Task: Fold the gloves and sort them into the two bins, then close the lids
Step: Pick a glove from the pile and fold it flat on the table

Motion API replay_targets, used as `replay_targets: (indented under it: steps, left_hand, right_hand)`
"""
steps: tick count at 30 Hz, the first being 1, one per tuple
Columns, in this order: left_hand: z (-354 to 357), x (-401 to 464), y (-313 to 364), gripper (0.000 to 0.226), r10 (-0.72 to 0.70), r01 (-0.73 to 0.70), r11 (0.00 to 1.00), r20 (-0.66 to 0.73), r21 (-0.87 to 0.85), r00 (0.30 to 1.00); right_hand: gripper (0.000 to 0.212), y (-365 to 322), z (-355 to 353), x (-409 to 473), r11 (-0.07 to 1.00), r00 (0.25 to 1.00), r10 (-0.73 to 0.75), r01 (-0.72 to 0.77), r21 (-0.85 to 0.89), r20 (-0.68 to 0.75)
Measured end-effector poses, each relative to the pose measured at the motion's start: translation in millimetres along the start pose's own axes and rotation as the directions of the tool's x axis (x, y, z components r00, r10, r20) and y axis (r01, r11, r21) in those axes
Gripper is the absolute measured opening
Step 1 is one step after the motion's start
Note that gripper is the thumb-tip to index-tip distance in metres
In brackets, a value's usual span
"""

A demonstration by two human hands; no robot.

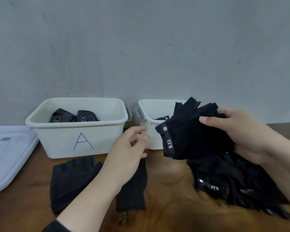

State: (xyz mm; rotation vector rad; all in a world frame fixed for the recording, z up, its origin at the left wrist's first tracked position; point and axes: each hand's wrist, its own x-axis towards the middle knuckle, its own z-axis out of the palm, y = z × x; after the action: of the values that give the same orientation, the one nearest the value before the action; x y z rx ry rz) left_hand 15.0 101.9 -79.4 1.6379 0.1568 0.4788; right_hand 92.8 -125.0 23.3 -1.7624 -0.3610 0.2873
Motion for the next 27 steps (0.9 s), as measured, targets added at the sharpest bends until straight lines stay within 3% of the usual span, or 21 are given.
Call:
replay_targets:
  steps: [3,5,8,15,18,22,24,26,27]
  left_hand:
    - [-1.5,20.9,0.9,0.025,0.185,-0.172,0.938,-0.015,0.301,0.983]
    - [0.0,33.4,3.4,0.028,0.351,-0.311,0.781,0.03,0.541,0.936]
    - [3.0,55.2,3.8,0.031,0.487,-0.41,0.569,0.11,0.713,0.866]
    - [3.2,91.6,-4.8,0.046,0.417,-0.383,0.41,0.204,0.828,0.886]
    - [2.8,97.8,-12.3,0.045,0.369,-0.37,0.354,0.235,0.859,0.899]
    - [0.1,103.5,-20.7,0.042,0.342,-0.365,0.346,0.246,0.864,0.907]
    - [-0.5,105.7,-20.3,0.045,0.349,-0.363,0.365,0.236,0.857,0.907]
    - [-0.2,107.4,-20.4,0.046,0.364,-0.366,0.373,0.228,0.853,0.903]
    - [0.3,107.6,-20.5,0.045,0.367,-0.365,0.375,0.225,0.852,0.903]
  right_hand:
    - [0.016,-30.3,-24.8,27.2,0.99,0.997,-0.052,0.045,-0.13,-0.053]
    - [0.017,-45.6,-36.9,49.0,0.982,0.994,-0.074,0.059,-0.177,-0.081]
    - [0.018,-58.8,-45.7,83.6,0.981,0.993,-0.059,0.04,-0.192,-0.098]
    - [0.019,-45.1,-27.0,172.8,0.974,0.995,0.042,-0.06,-0.22,-0.088]
    - [0.012,-31.9,-7.6,206.3,0.984,0.995,0.097,-0.102,-0.147,-0.037]
    - [0.01,-3.2,12.5,238.9,0.977,0.984,0.181,-0.18,-0.11,-0.006]
    - [0.025,22.3,15.7,250.0,0.913,0.975,0.219,-0.213,-0.348,-0.022]
    - [0.042,42.6,17.0,255.2,0.694,0.981,0.185,-0.166,-0.701,-0.049]
    - [0.044,47.6,19.0,255.3,0.611,0.989,0.138,-0.127,-0.782,-0.053]
